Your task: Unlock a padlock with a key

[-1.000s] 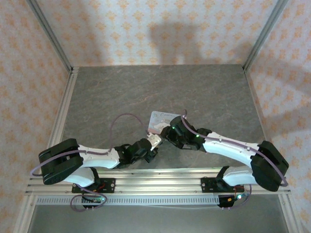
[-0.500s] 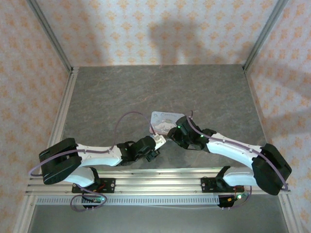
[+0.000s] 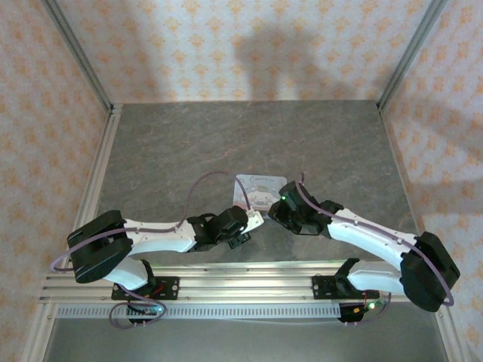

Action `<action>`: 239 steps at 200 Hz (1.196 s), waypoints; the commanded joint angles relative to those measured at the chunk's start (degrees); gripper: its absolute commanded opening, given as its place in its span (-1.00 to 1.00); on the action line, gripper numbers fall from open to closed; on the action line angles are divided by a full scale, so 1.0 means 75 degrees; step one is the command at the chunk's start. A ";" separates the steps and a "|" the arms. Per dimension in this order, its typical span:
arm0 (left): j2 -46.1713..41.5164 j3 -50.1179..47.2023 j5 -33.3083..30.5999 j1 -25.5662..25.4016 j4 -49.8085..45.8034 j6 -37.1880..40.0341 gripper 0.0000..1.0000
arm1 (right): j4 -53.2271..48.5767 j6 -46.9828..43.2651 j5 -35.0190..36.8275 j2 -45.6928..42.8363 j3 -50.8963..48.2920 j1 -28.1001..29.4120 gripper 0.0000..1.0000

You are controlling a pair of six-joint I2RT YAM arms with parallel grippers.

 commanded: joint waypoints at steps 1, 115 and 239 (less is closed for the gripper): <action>-0.0016 0.0341 0.0172 0.0136 -0.0555 0.0562 -1.00 | -0.0711 -0.0515 0.0217 -0.0211 0.0115 -0.0229 -0.38; 0.0716 0.1287 0.0776 0.0328 -0.1141 0.1164 -1.00 | -0.1044 -0.1469 0.0008 -0.0123 0.0170 -0.1287 -0.41; 0.1253 0.2058 0.1282 0.0413 -0.1165 0.1232 -1.00 | -0.0733 -0.1457 -0.0136 -0.0242 -0.0007 -0.1291 -0.44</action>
